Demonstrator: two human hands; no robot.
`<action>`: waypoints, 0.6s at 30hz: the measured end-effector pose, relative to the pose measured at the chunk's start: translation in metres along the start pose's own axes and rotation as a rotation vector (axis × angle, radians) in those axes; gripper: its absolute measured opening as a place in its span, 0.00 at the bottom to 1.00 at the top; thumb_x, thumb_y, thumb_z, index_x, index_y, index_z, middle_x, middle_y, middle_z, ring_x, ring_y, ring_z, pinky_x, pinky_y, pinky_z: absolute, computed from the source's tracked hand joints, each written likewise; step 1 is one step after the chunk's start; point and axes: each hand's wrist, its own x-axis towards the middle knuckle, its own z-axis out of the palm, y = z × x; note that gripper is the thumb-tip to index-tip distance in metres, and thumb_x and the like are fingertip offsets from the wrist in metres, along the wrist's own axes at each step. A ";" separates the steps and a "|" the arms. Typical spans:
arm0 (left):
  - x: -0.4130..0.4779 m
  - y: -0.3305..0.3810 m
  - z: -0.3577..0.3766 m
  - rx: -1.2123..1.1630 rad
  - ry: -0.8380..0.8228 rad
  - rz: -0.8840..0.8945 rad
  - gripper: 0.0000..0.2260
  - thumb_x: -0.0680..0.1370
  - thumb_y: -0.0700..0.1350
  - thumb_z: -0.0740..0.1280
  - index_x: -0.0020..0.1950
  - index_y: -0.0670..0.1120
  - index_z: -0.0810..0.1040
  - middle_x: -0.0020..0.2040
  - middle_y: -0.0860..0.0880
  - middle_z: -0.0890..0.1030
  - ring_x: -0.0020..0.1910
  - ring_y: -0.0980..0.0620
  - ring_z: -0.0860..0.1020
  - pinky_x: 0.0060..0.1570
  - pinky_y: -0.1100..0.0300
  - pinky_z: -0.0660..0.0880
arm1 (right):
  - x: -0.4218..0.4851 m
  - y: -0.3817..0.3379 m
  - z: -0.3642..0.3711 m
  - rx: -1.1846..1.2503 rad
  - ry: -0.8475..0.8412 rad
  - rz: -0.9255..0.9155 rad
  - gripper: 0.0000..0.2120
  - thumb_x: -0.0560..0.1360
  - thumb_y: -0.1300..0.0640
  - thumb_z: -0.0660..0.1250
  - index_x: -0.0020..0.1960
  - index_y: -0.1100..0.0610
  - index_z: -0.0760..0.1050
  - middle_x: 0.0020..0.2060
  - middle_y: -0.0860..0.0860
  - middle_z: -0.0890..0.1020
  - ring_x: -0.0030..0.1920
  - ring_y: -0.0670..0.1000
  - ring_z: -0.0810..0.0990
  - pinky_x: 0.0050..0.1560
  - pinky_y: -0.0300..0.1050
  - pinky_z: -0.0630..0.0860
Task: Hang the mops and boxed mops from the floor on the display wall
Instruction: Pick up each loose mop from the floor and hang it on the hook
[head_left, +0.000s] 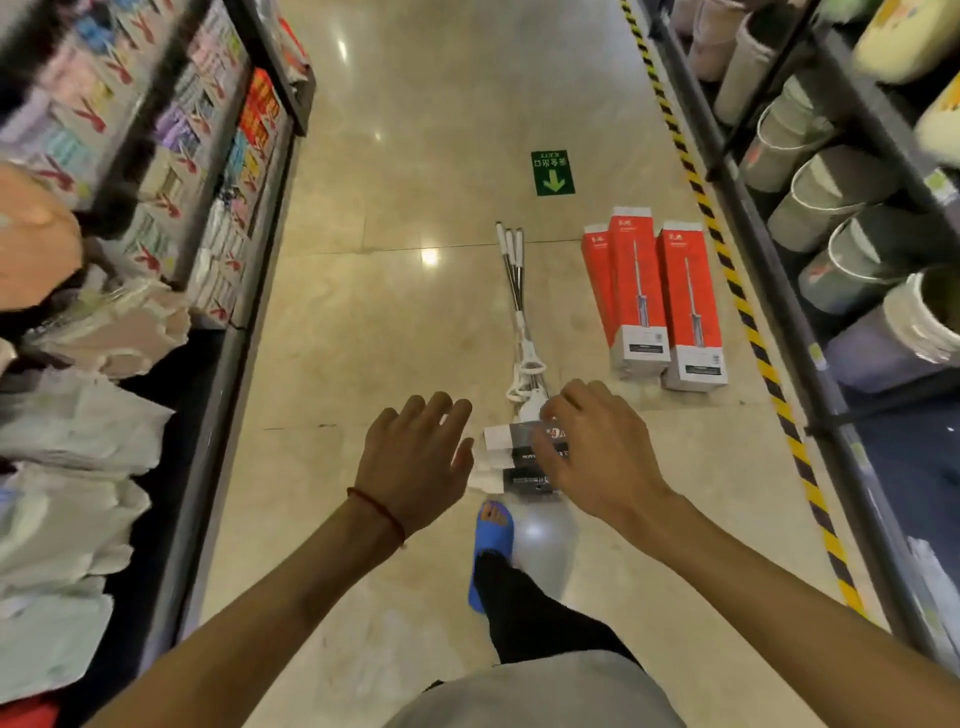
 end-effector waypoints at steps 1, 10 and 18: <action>0.014 -0.014 0.001 0.016 -0.009 -0.007 0.16 0.76 0.52 0.70 0.61 0.47 0.80 0.52 0.48 0.82 0.44 0.44 0.80 0.37 0.52 0.73 | 0.024 -0.001 0.007 0.013 0.015 0.004 0.13 0.75 0.50 0.65 0.47 0.58 0.83 0.42 0.53 0.81 0.42 0.56 0.79 0.39 0.44 0.66; 0.134 -0.132 -0.007 0.010 -0.027 -0.056 0.17 0.78 0.53 0.68 0.63 0.47 0.79 0.55 0.47 0.83 0.46 0.44 0.81 0.42 0.51 0.76 | 0.201 -0.011 0.042 0.055 -0.011 0.014 0.18 0.77 0.47 0.59 0.49 0.58 0.83 0.44 0.53 0.82 0.45 0.57 0.79 0.42 0.50 0.75; 0.281 -0.248 0.001 -0.030 -0.002 0.116 0.16 0.76 0.51 0.69 0.61 0.45 0.79 0.52 0.46 0.83 0.42 0.42 0.80 0.37 0.51 0.75 | 0.310 -0.024 0.083 0.005 0.028 0.199 0.07 0.76 0.55 0.72 0.48 0.60 0.83 0.43 0.54 0.83 0.46 0.57 0.79 0.41 0.51 0.76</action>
